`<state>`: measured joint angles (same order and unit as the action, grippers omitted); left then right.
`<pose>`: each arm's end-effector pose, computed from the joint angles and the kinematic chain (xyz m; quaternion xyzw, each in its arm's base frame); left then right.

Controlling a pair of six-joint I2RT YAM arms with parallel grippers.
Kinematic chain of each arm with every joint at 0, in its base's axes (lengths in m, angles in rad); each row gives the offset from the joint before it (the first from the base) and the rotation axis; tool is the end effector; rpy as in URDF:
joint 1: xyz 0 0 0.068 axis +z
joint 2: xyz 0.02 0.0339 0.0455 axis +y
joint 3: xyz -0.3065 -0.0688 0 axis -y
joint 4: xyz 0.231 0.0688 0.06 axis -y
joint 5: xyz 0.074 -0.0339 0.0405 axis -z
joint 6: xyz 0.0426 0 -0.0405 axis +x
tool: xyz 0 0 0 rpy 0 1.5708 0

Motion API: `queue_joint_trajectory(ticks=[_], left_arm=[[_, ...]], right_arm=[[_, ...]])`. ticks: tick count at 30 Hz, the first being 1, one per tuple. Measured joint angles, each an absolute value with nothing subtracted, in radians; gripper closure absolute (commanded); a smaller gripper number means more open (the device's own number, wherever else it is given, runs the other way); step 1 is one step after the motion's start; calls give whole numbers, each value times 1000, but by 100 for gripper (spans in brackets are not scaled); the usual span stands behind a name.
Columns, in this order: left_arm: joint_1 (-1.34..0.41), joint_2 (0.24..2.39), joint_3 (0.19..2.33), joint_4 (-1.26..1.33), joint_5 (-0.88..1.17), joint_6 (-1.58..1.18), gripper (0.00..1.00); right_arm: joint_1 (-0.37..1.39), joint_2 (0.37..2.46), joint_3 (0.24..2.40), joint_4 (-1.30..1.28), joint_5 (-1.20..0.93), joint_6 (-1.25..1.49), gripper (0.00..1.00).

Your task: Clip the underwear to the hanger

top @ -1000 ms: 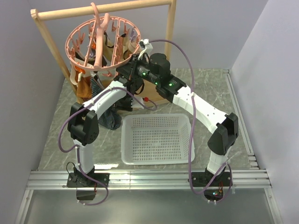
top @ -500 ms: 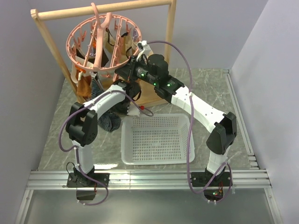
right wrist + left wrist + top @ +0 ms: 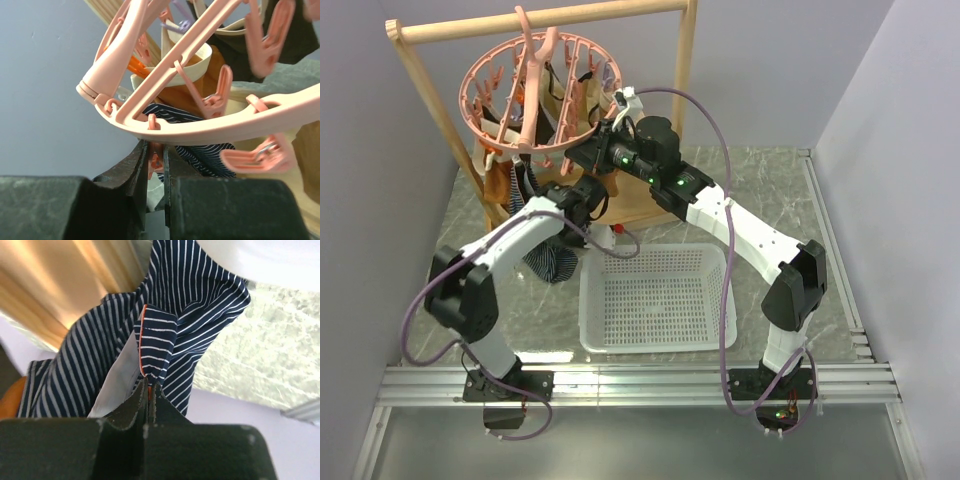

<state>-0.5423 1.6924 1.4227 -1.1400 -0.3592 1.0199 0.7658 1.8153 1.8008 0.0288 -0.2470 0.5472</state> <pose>0.2767 -0.1493 0.3016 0.6803 0.7066 0.1917 0.0348 0.3109 0.3134 0.4692 -0.1632 0.6830 0.4998 0.5070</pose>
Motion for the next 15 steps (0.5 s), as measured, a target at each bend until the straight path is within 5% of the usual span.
queue_joint_trajectory(ticks=[15], left_arm=[[-577, 1263, 1104, -925, -186, 1141, 100]], right_arm=[[757, 1819, 1801, 21, -228, 596, 100]])
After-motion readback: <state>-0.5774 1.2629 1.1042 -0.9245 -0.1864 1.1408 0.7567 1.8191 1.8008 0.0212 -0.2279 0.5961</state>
